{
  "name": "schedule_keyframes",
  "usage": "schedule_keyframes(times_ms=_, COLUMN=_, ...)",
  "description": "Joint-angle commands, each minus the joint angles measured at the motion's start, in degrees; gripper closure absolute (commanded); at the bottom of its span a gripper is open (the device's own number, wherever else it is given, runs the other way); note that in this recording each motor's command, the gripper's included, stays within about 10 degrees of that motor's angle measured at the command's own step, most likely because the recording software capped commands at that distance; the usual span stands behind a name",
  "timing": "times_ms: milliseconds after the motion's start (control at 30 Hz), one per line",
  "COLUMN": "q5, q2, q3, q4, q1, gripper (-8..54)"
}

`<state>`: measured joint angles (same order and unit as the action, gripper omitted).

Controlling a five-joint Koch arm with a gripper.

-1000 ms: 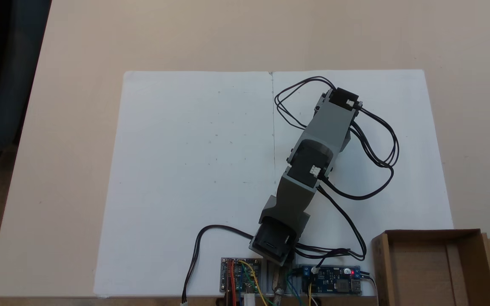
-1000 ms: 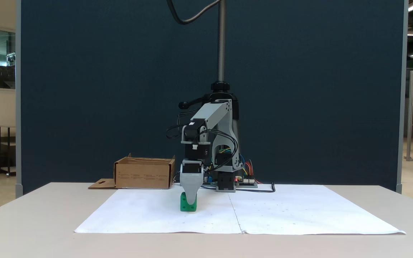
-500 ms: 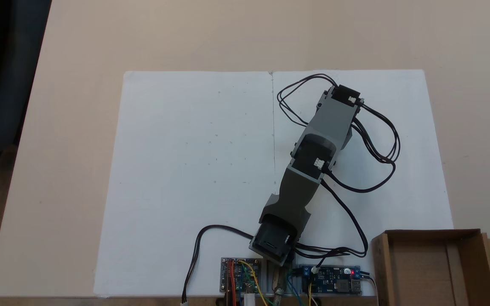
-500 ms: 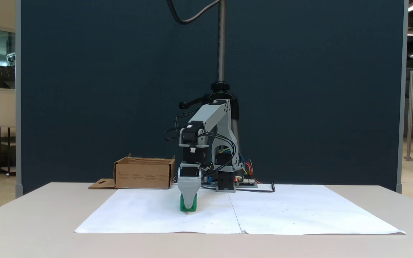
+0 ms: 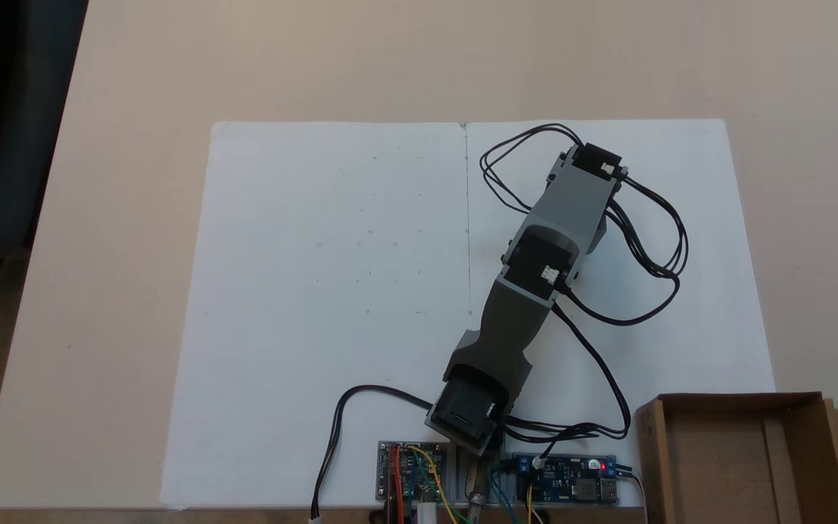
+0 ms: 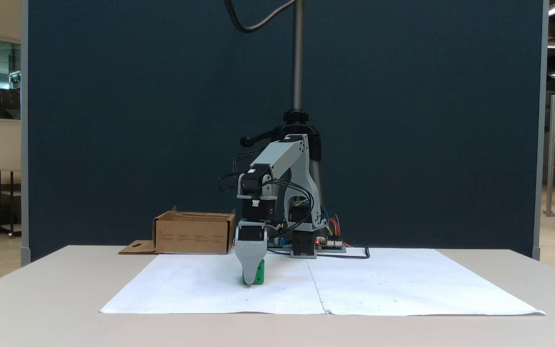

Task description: Grasp a green dice and put it in the bin.

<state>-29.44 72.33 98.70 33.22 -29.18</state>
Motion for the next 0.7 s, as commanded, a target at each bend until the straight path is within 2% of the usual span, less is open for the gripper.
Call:
schedule_keyframes(times_ms=0, q5=2.8, q2=1.1, q3=-2.1, q4=-0.8, q1=-1.1, gripper=19.2)
schedule_keyframes(times_ms=100, q5=2.7, q2=1.1, q3=-2.1, q4=-1.7, q1=-1.8, gripper=31.9)
schedule_keyframes(times_ms=133, q5=2.7, q2=1.1, q3=-2.1, q4=-1.9, q1=-2.0, gripper=33.9)
schedule_keyframes(times_ms=367, q5=2.6, q2=1.8, q3=-2.1, q4=-2.7, q1=-2.6, gripper=33.9)
schedule_keyframes(times_ms=667, q5=9.0, q2=18.8, q3=-8.9, q4=-4.8, q1=-6.0, gripper=33.9)
